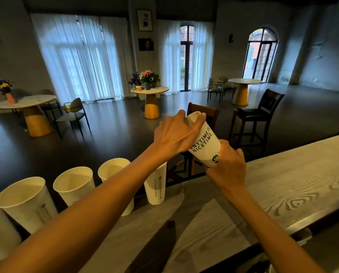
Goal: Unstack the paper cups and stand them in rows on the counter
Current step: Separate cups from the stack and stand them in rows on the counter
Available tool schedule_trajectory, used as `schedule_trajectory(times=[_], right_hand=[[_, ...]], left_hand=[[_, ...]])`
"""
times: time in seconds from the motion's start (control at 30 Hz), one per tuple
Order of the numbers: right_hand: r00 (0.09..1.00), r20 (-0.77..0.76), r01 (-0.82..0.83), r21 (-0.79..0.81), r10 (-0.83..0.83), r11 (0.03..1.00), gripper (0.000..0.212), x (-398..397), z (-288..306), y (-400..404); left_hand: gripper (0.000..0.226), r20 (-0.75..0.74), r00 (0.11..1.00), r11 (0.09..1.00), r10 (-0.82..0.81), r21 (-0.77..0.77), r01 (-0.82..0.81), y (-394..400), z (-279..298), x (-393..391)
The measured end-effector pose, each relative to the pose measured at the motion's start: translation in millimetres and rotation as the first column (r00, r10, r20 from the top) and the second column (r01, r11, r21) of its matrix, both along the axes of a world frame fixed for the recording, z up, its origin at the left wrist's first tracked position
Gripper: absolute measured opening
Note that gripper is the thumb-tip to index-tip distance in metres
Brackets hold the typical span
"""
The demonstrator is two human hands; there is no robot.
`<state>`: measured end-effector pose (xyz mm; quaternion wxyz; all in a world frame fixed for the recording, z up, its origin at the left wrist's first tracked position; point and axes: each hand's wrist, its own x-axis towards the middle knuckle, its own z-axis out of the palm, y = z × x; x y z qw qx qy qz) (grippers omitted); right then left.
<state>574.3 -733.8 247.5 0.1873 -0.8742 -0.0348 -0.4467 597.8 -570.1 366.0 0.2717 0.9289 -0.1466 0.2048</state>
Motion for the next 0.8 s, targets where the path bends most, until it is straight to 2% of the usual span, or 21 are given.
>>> schedule_trajectory(times=[0.17,0.33,0.43,0.53,0.6,0.7,0.8], right_hand=[[0.999,0.035,0.015,0.000,-0.015,1.000,0.078,-1.5,-1.7,-6.3],[0.976,-0.112,-0.177,0.092,0.186,0.980,0.077,-9.1,6.4,-8.9],[0.858,-0.297,-0.346,0.270,0.419,0.899,0.074,-11.3,19.3,-20.7],[0.757,-0.323,-0.445,0.383,0.569,0.809,0.074,-13.9,26.9,-25.4],[0.734,-0.307,-0.473,0.408,0.605,0.781,0.073,-16.2,26.9,-23.1],[0.817,-0.275,-0.407,0.348,0.507,0.845,0.072,-16.7,18.6,-19.7],[0.925,-0.211,-0.283,0.175,0.317,0.943,0.075,-17.1,10.5,-20.0]], left_hand=[[0.060,-0.028,0.999,1.000,-0.024,-0.013,0.023,-5.0,1.7,-3.2],[0.067,-0.097,0.994,0.997,-0.054,0.051,0.059,-0.4,6.7,-0.7],[0.057,0.038,0.974,0.964,-0.222,0.160,0.214,10.7,9.7,-5.2],[0.064,0.082,0.925,0.914,-0.371,0.210,0.347,19.4,8.0,-8.3],[0.069,0.106,0.928,0.919,-0.357,0.220,0.328,20.3,6.0,-10.3],[0.054,0.153,0.950,0.949,-0.272,0.203,0.239,15.0,2.2,-14.0],[0.044,0.063,0.980,0.979,-0.189,0.089,0.183,9.9,-0.9,-11.9]])
